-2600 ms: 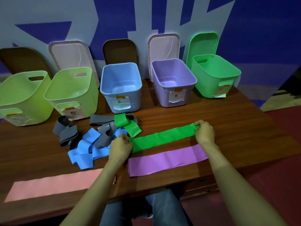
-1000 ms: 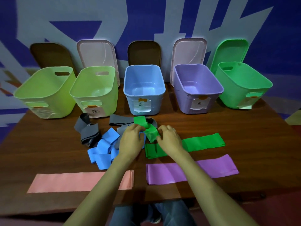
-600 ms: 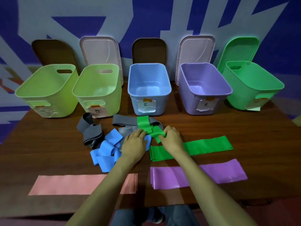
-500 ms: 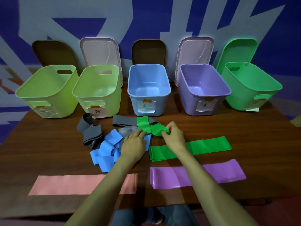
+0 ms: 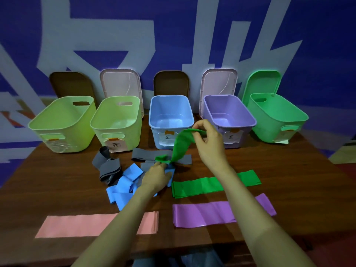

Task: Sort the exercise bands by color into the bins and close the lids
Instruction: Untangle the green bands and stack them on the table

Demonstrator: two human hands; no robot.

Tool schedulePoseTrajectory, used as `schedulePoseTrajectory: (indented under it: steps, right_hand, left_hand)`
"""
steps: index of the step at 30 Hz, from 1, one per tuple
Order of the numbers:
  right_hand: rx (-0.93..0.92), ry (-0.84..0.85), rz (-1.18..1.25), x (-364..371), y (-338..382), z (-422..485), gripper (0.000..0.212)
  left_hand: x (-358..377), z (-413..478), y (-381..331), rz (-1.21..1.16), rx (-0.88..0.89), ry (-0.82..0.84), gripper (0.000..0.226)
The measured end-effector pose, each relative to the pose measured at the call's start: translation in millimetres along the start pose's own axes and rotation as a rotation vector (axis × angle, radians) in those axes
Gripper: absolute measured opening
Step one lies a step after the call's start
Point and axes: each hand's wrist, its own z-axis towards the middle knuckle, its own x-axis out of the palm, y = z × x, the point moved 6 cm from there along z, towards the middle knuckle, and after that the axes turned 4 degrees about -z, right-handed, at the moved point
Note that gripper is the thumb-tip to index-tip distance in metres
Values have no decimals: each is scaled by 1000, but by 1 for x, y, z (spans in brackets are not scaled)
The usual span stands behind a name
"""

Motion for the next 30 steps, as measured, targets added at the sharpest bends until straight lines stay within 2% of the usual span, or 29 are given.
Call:
schedulePoseTrajectory:
  steps: [2, 4, 6, 7, 10, 13, 15, 18, 21, 24, 30]
  right_hand:
    - [-22, -15, -5, -8, 11, 4, 16]
    - [-36, -27, 9, -15, 22, 7, 18]
    - [-54, -30, 34, -22, 33, 9, 19]
    - [-65, -33, 44, -25, 39, 10, 19]
    - [-82, -31, 106, -35, 56, 12, 20]
    - [-93, -40, 202, -45, 68, 15, 28]
    - [-107, -59, 241, -53, 74, 17, 31]
    - [-121, -99, 237, -67, 79, 19, 31]
    - [-96, -158, 222, -82, 75, 20, 27]
    - [-40, -250, 206, -98, 63, 19, 13]
    - [84, -325, 84, -114, 25, 10, 5]
  left_hand:
    - [-11, -6, -6, -116, -11, -93, 45]
    - [-31, -18, -17, -242, 5, -269, 51]
    - [-52, -29, -35, -380, 128, -410, 55]
    - [-62, -35, -47, -448, 217, -428, 58]
    - [-87, -48, -85, -584, 413, -384, 56]
    - [-98, -53, -104, -684, 445, -269, 22]
    - [-101, -55, -105, -773, 441, -229, 12]
    - [-103, -62, -105, -899, 453, -216, 12]
    - [-107, -71, -104, -870, 455, -231, 20]
    - [-109, -75, -94, -862, 429, -223, 25]
    - [-105, -83, -74, -888, 333, -22, 23]
